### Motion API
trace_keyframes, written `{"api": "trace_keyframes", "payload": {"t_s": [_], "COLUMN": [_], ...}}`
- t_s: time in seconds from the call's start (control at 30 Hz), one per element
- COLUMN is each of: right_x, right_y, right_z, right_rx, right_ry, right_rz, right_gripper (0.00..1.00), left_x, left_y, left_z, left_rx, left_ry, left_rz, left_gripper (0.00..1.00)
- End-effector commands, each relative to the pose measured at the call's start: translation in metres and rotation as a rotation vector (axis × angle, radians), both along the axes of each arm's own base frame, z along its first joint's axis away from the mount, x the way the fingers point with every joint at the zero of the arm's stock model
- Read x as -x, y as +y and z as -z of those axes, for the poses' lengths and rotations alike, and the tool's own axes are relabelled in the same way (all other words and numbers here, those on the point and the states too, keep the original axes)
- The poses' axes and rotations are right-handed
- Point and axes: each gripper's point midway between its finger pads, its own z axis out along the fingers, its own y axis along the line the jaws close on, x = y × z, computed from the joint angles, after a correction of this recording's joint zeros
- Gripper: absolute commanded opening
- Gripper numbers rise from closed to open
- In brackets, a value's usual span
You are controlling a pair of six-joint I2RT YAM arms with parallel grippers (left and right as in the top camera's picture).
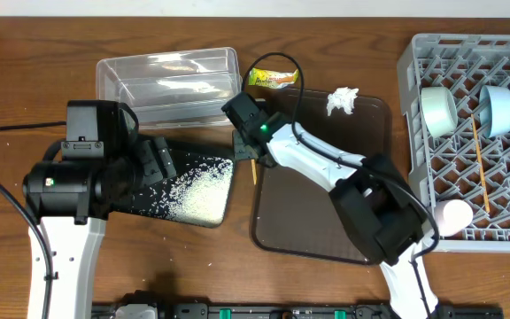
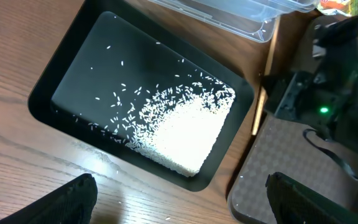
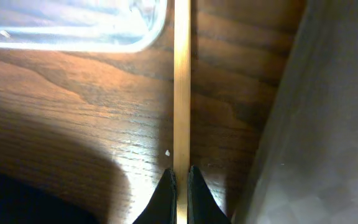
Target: Sort waste into correct bins and load items into the dishwasher rack
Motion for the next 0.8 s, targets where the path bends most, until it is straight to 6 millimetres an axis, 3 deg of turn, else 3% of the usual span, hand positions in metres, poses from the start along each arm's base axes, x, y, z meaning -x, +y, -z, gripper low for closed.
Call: {"api": "trace_keyframes", "payload": {"t_s": [0.0,0.2,0.4,0.57,0.77], "right_x": [-0.020,-0.030,-0.031,-0.026,-0.006], "right_y": [-0.005,-0.044,-0.109,-0.214,-0.341], "right_z": [-0.068,-0.127,-0.180,-0.203,-0.198], "right_rx": [-0.065,-0.045,-0.009,0.230,0.530], "right_ry": [-0.128,-0.220,-0.265,-0.275,-0.147], "right_rz": [0.046,0.093,0.156,0.274,0.427], "right_gripper": [0.01,0.01,0.01,0.01,0.01], "left_x": [0.000,0.000,0.000,0.000,0.000], "left_y": [0.003,0.003,0.003,0.003,0.003], "left_z": [0.000,0.000,0.000,0.000,0.000], "left_rx": [-0.009,-0.009,-0.009,-0.009,-0.009], "left_ry": [-0.001,-0.001,-0.001,-0.001,-0.001], "left_rz": [-0.015,-0.015,-0.015,-0.015,-0.015], "left_gripper": [0.90,0.90,0.89,0.89,0.90]}}
